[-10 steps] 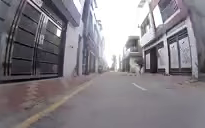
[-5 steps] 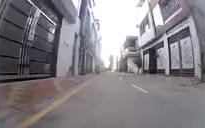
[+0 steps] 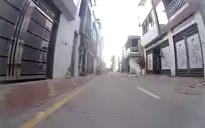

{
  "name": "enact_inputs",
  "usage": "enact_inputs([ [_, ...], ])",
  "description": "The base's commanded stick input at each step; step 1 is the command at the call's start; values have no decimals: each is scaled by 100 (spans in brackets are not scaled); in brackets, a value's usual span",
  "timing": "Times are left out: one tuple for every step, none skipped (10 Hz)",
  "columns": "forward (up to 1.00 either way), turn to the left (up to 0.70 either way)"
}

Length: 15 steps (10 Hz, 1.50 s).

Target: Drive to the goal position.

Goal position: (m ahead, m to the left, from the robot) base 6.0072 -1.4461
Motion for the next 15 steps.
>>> enact_inputs([
  [85, 0],
  [85, 0],
  [85, 0],
  [85, 0],
  [85, 0],
  [85, 0],
  [85, 0],
  [85, 0],
  [85, 0],
  [85, 0],
  [85, 0],
  [85, 0],
  [85, 0],
  [85, 0],
  [85, 0],
])
